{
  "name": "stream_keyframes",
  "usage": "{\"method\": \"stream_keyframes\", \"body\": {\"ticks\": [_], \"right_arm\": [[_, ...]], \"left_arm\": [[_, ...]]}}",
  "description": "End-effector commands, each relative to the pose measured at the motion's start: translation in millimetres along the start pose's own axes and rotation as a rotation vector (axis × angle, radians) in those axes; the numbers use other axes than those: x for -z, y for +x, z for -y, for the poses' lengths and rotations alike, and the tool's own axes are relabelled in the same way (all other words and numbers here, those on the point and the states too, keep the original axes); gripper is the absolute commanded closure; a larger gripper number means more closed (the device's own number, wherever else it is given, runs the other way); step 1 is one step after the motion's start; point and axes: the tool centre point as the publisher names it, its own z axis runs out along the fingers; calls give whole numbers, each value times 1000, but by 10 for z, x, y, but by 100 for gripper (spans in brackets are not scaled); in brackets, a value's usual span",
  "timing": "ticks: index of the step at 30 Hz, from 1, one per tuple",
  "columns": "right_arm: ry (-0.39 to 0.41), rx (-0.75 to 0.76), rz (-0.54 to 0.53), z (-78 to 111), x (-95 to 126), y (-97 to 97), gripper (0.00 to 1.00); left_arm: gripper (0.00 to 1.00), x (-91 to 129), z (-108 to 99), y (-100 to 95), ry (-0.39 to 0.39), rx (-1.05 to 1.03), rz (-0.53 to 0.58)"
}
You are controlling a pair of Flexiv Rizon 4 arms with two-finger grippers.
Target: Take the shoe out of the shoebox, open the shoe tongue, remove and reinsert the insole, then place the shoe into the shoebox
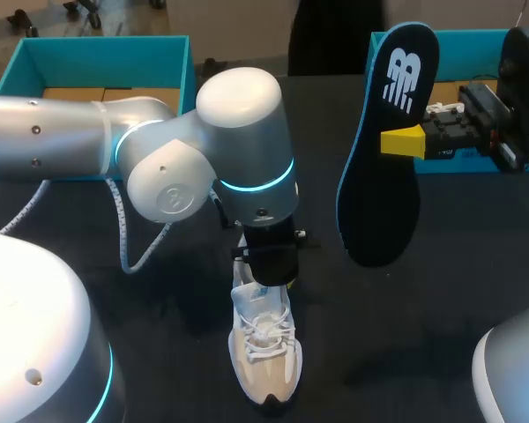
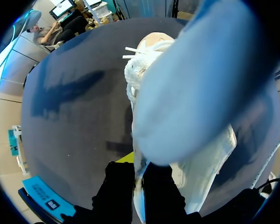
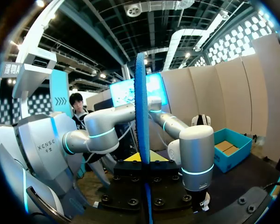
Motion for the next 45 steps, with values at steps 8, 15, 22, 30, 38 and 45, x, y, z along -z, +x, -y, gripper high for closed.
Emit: {"method": "stream_keyframes", "body": {"ticks": [8, 15, 22, 30, 38, 45], "right_arm": [[3, -1, -3, -16, -19, -22, 100], [3, -1, -3, -16, -19, -22, 100], [3, -1, -3, -16, -19, -22, 100], [3, -1, -3, -16, -19, -22, 100], [3, -1, -3, -16, -19, -22, 100], [3, -1, -3, -16, -19, -22, 100]], "left_arm": [[0, -8, -40, 18, -18, 2, 23], [0, 198, -66, 46, -40, 34, 98], [0, 634, -112, 53, -113, 45, 270], [0, 1235, -151, -18, -205, 21, 523], [0, 1771, -164, -96, -262, -43, 740], [0, 1994, -208, -130, -245, -53, 805]]}}
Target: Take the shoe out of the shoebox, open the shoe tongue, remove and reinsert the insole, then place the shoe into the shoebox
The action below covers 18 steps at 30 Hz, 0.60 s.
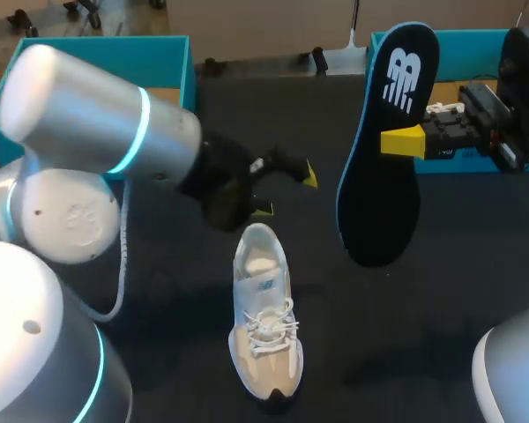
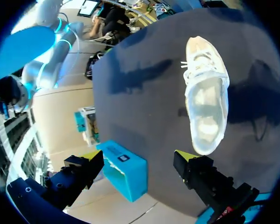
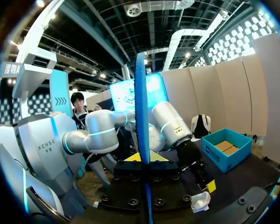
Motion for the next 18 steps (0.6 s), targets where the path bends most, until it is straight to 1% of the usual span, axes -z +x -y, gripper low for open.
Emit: {"method": "stream_keyframes", "body": {"ticks": [1, 10, 11, 12, 14, 18], "right_arm": [[3, -1, -3, -15, -19, -22, 100], [3, -1, -3, -15, -19, -22, 100], [3, -1, -3, -15, -19, -22, 100], [3, -1, -3, -15, -19, -22, 100], [3, -1, -3, -15, -19, -22, 100], [3, -1, -3, -15, -19, -22, 100]], "left_arm": [[0, 261, 3, 76, 10, -5, 121], [0, 261, 3, 76, 10, -5, 121], [0, 277, -13, 84, -10, -23, 158], [0, 288, -70, 66, -20, -9, 175], [0, 354, -135, 38, -14, -15, 233], [0, 448, -267, -27, -2, -20, 312]]}}
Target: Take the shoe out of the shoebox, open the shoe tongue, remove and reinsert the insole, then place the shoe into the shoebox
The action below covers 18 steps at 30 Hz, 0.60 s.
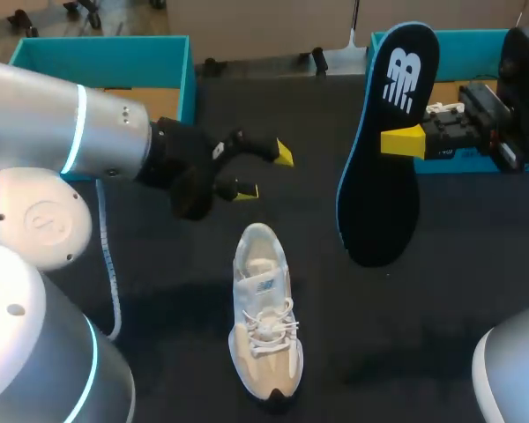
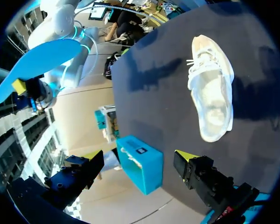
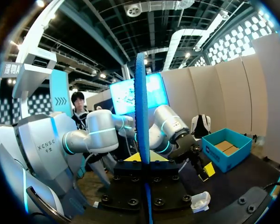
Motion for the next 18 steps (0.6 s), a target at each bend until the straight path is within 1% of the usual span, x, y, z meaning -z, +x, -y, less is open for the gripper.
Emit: {"method": "stream_keyframes", "body": {"ticks": [1, 4, 12, 14, 18], "right_arm": [[3, -1, -3, -15, -19, -22, 100], [3, -1, -3, -15, -19, -22, 100], [3, -1, -3, -15, -19, -22, 100], [-13, -14, -23, -34, 6, -122, 100], [-3, -59, -39, -58, 43, -370, 100]], "left_arm": [[0, 93, -107, 17, 30, -16, 147], [0, 123, -169, -26, 44, -25, 209], [0, 200, -303, -111, 63, -47, 311], [0, 204, -312, -119, 57, -41, 334], [0, 256, -406, -139, 47, -25, 378]]}}
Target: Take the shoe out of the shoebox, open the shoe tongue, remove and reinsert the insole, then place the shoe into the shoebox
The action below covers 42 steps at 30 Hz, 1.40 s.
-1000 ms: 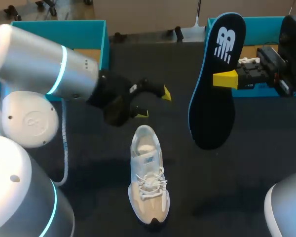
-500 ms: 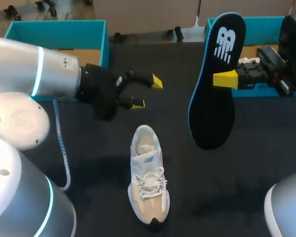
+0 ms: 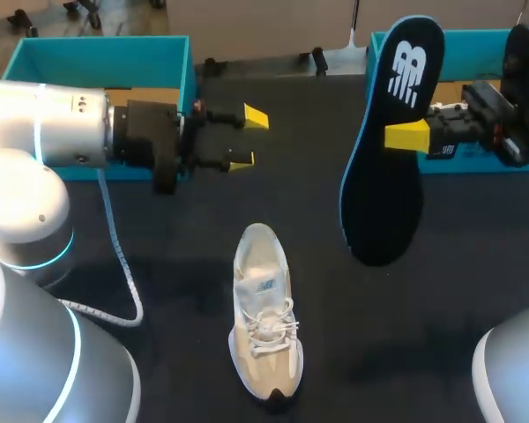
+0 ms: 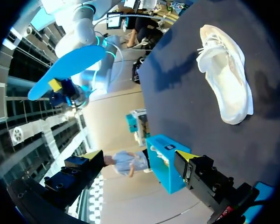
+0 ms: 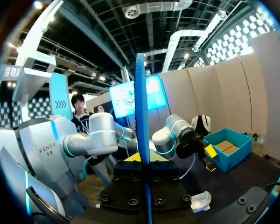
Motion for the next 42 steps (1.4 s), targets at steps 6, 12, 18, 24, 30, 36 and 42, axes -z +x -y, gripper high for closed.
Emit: {"method": "stream_keyframes", "body": {"ticks": [6, 12, 18, 24, 30, 36, 42], "right_arm": [[43, -84, -75, -158, 29, -684, 100], [59, -171, -58, -225, 77, -1009, 100], [59, -171, -58, -225, 77, -1009, 100], [59, -171, -58, -225, 77, -1009, 100], [-2, -439, -128, 6, -119, -1712, 100], [97, -692, -10, 164, -185, -2243, 100], [97, -692, -10, 164, -185, -2243, 100]], "left_arm": [[0, 57, -66, -44, -9, 18, 83], [0, 63, -73, -61, -7, 28, 90], [0, 63, -73, -61, -7, 28, 90], [0, 63, -73, -61, -7, 28, 90], [0, 63, -73, -61, -7, 28, 90], [0, 63, -73, -61, -7, 28, 90], [0, 63, -73, -61, -7, 28, 90]]}}
